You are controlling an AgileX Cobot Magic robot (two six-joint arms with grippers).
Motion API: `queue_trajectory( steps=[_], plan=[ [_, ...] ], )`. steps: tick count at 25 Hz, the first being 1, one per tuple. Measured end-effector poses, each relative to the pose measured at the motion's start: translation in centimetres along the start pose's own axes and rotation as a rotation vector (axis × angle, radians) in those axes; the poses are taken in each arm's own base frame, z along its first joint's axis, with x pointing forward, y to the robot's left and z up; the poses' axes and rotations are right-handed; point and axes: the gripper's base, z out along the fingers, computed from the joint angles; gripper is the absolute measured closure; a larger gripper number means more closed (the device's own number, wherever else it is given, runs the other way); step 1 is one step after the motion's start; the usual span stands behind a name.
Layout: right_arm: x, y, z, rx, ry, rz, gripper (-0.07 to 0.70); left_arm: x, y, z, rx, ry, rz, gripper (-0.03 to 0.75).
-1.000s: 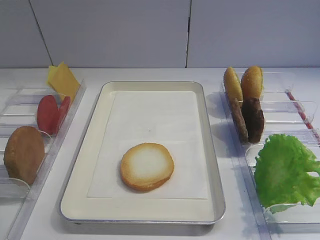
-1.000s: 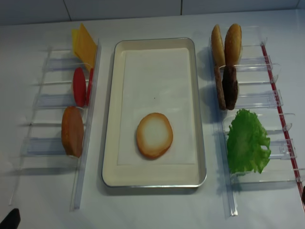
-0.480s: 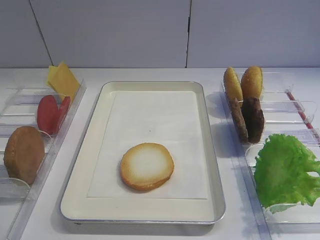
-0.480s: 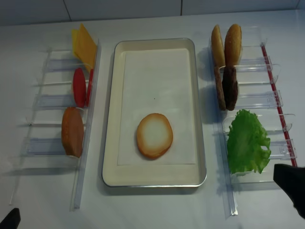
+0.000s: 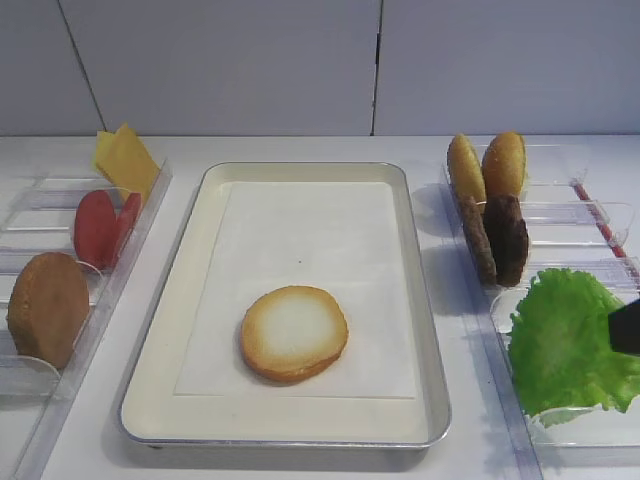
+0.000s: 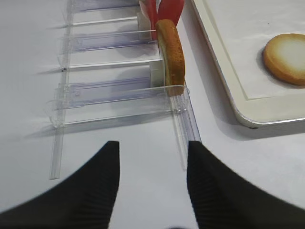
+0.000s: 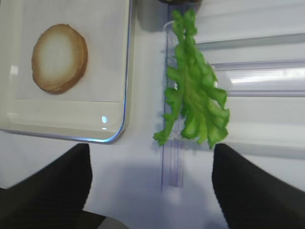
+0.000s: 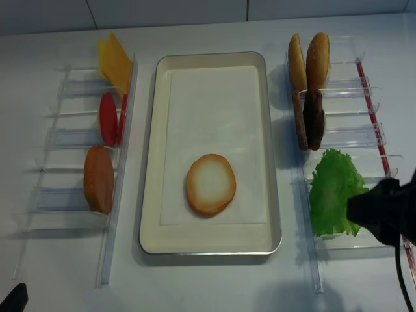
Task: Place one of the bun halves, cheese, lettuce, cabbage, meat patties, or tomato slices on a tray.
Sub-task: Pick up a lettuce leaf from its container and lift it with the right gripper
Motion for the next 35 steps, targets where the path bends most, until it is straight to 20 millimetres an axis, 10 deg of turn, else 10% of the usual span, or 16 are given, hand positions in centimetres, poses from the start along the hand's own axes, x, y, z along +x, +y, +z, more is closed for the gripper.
queue_trajectory(
  steps=[35],
  plan=[
    [-4.1, -1.7, 5.8, -0.061, 0.089, 0.091, 0.108, 0.0, 0.0, 0.0, 0.000, 0.000, 0.000, 0.411]
  ],
)
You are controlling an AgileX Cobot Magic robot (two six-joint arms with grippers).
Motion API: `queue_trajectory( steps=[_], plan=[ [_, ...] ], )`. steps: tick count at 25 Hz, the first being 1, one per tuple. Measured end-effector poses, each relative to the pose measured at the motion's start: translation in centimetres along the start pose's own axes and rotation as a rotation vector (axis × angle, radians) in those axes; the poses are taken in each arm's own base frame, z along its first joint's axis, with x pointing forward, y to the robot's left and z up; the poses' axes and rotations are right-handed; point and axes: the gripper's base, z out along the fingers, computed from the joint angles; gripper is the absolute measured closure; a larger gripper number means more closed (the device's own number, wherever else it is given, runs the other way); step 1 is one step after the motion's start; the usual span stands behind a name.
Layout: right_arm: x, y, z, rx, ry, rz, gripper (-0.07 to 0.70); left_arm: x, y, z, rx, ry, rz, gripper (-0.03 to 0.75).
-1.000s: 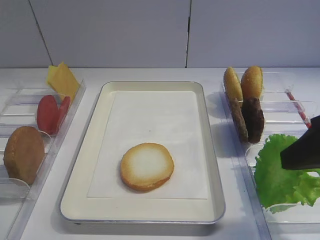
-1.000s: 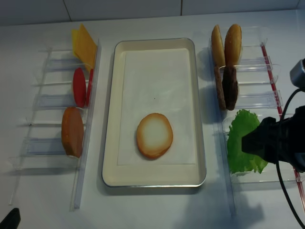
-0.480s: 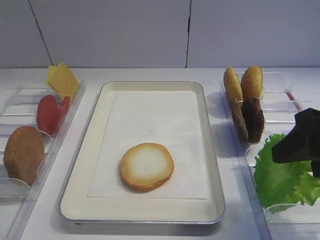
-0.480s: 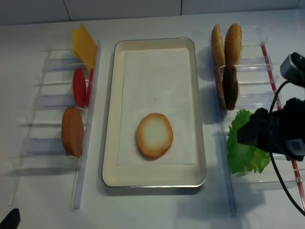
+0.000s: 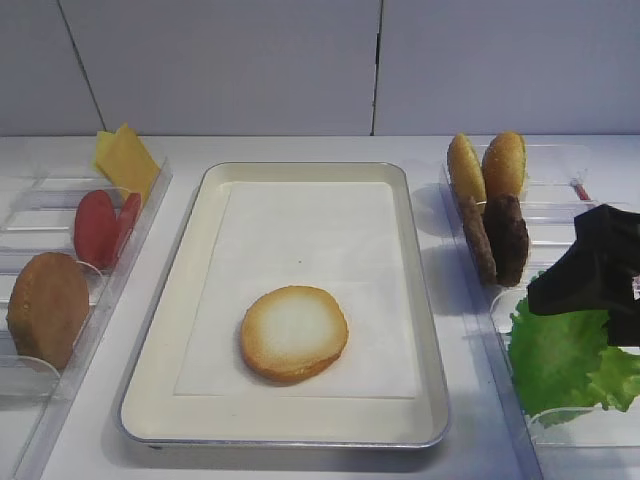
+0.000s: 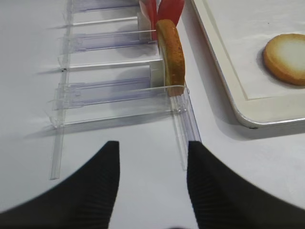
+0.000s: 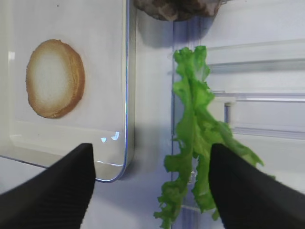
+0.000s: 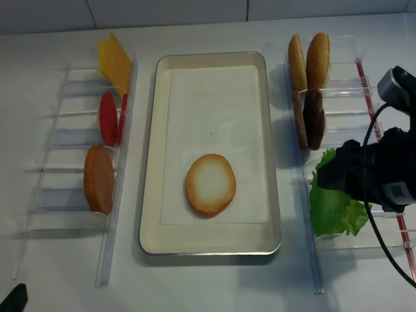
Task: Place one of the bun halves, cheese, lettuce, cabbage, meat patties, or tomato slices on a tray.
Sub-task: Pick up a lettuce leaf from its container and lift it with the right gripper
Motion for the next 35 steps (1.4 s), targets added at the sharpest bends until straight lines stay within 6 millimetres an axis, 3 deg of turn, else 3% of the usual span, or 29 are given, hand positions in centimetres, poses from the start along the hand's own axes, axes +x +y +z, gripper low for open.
queue_trajectory(
  steps=[10, 22, 29, 35],
  plan=[
    [-0.4, -0.5, 0.8, 0.012, 0.024, 0.021, 0.177, 0.0, 0.0, 0.0, 0.000, 0.000, 0.000, 0.411],
    [-0.4, -0.7, 0.9, 0.024, 0.033, -0.004, 0.559, 0.0, 0.0, 0.0, 0.000, 0.000, 0.000, 0.411],
    [-1.2, 0.3, 0.1, 0.002, 0.036, -0.065, 0.569, 0.0, 0.0, 0.0, 0.000, 0.000, 0.000, 0.411],
    [-2.5, 2.6, -2.6, -0.046, 0.046, -0.156, 0.570, 0.0, 0.0, 0.0, 0.000, 0.000, 0.000, 0.411]
  ],
)
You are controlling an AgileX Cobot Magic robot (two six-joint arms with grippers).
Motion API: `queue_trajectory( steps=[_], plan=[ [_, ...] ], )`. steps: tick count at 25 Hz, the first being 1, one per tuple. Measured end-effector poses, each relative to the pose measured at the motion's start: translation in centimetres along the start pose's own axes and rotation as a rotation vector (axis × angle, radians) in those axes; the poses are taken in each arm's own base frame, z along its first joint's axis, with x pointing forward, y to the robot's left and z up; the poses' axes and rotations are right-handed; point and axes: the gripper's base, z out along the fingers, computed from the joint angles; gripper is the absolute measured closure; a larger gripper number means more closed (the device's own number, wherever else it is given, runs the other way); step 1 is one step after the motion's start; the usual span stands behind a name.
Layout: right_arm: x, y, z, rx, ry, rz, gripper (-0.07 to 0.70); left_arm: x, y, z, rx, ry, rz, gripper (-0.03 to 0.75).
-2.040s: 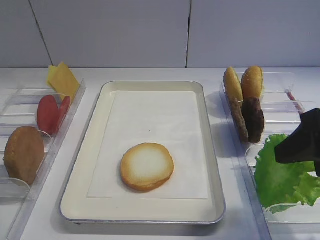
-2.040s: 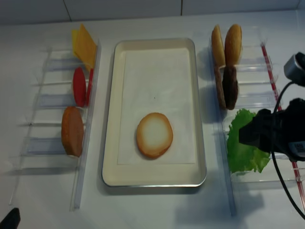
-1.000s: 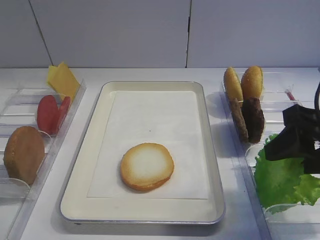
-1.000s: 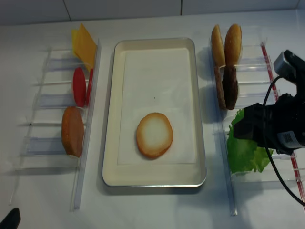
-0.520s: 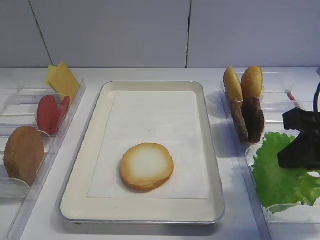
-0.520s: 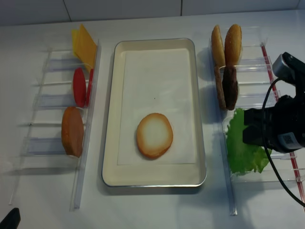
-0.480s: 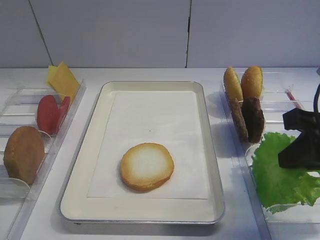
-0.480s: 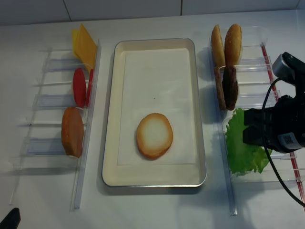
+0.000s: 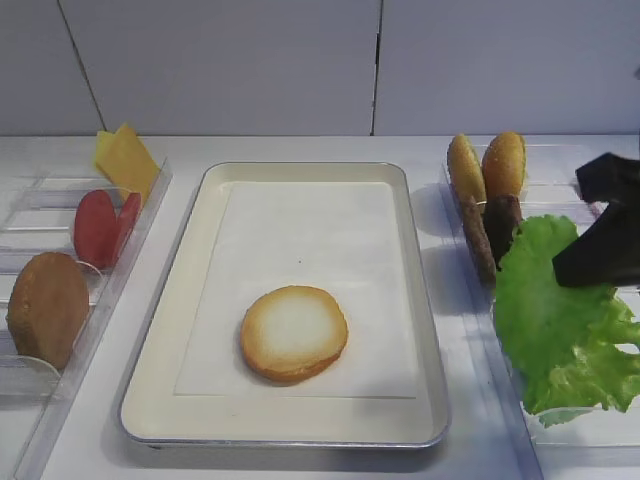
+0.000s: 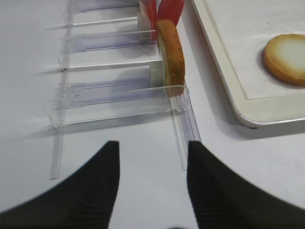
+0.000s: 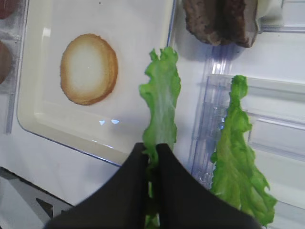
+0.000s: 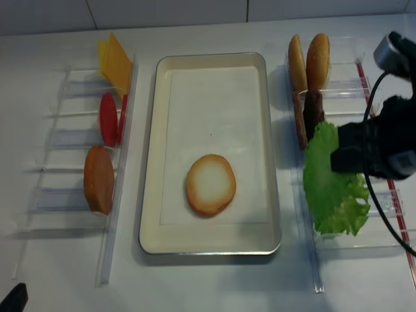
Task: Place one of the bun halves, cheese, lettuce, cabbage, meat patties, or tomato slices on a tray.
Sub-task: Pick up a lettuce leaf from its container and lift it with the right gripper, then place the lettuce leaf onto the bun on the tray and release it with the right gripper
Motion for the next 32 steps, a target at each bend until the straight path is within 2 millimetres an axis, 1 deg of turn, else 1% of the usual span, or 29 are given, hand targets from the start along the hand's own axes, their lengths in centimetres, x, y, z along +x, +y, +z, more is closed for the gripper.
queue_trajectory(
  steps=[3, 6, 9, 13, 16, 18, 21, 25, 29, 32],
  plan=[
    [-0.3, 1.0, -1.1, -0.020, -0.006, -0.033, 0.570, 0.0, 0.0, 0.0, 0.000, 0.000, 0.000, 0.411],
    [-0.5, 1.9, -1.5, -0.100, -0.022, -0.010, 0.570, 0.0, 0.0, 0.0, 0.000, 0.000, 0.000, 0.411],
    [-0.5, 3.1, -1.3, -0.178, -0.027, -0.013, 0.570, 0.0, 0.0, 0.0, 0.000, 0.000, 0.000, 0.411],
    [-0.5, 5.3, -0.2, -0.242, -0.040, -0.063, 0.570, 0.0, 0.0, 0.0, 0.000, 0.000, 0.000, 0.411],
    [-0.5, 6.7, 1.2, -0.279, -0.032, -0.082, 0.570, 0.0, 0.0, 0.0, 0.000, 0.000, 0.000, 0.411],
    [-0.4, 7.7, 2.6, -0.303, -0.006, -0.091, 0.570, 0.0, 0.0, 0.0, 0.000, 0.000, 0.000, 0.411],
    [-0.6, 8.5, 5.0, -0.319, 0.019, -0.092, 0.570, 0.0, 0.0, 0.0, 0.000, 0.000, 0.000, 0.411],
    [-1.0, 8.9, 8.3, -0.337, 0.055, -0.073, 0.570, 0.0, 0.0, 0.0, 0.000, 0.000, 0.000, 0.411],
    [-1.4, 8.9, 11.5, -0.392, 0.078, -0.044, 0.570, 0.0, 0.0, 0.0, 0.000, 0.000, 0.000, 0.411],
    [-1.7, 8.9, 12.9, -0.437, 0.072, -0.010, 0.570, 0.0, 0.0, 0.0, 0.000, 0.000, 0.000, 0.411]
  ],
)
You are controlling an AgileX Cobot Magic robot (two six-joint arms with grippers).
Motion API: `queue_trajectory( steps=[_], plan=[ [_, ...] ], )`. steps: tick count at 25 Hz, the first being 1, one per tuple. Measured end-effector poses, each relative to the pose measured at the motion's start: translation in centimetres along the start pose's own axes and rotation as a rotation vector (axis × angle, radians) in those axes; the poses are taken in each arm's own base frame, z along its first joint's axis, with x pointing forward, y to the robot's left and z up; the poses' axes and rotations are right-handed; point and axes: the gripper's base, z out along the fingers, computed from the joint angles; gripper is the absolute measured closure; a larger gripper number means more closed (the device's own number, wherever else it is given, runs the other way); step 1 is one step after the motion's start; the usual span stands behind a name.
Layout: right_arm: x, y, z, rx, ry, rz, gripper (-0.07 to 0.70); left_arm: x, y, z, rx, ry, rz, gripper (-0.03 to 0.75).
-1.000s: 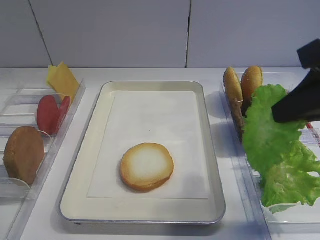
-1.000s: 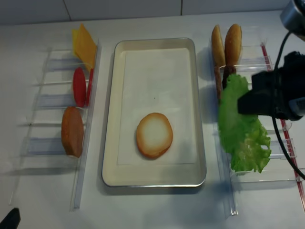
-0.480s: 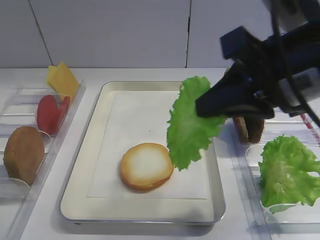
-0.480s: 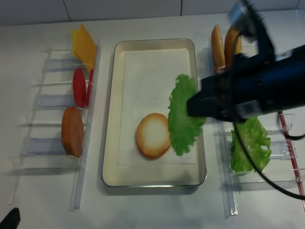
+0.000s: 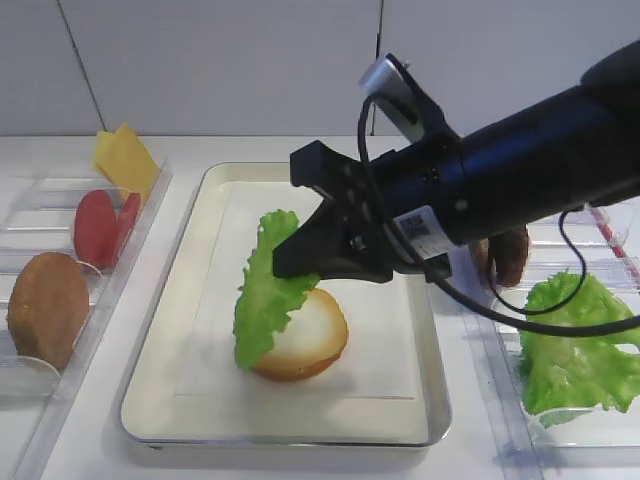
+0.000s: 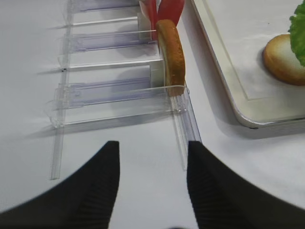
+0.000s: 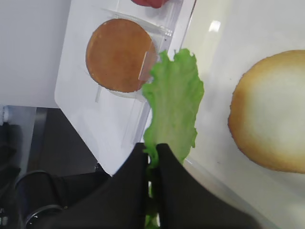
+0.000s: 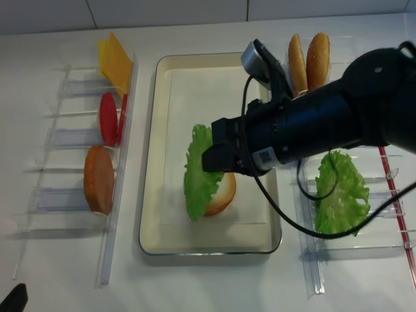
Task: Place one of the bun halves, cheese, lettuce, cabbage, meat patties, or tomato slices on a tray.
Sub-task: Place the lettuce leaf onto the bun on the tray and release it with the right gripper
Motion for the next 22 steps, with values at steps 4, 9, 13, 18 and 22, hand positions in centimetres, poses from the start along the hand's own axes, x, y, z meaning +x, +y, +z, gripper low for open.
queue_trajectory(
  steps=[4, 9, 13, 18, 22],
  plan=[
    [-0.3, -0.8, 1.0, -0.019, 0.003, 0.006, 0.570, 0.0, 0.0, 0.0, 0.000, 0.000, 0.000, 0.411],
    [-0.6, -2.2, 2.2, -0.003, 0.000, 0.025, 0.570, 0.0, 0.0, 0.0, 0.000, 0.000, 0.000, 0.411],
    [-1.2, -2.6, 2.7, 0.015, -0.016, 0.020, 0.570, 0.0, 0.0, 0.0, 0.000, 0.000, 0.000, 0.411],
    [-1.6, -3.3, 3.3, 0.060, -0.007, -0.007, 0.570, 0.0, 0.0, 0.0, 0.000, 0.000, 0.000, 0.411],
    [-1.4, -4.0, 3.4, 0.118, 0.020, -0.023, 0.570, 0.0, 0.0, 0.0, 0.000, 0.000, 0.000, 0.411]
  ],
)
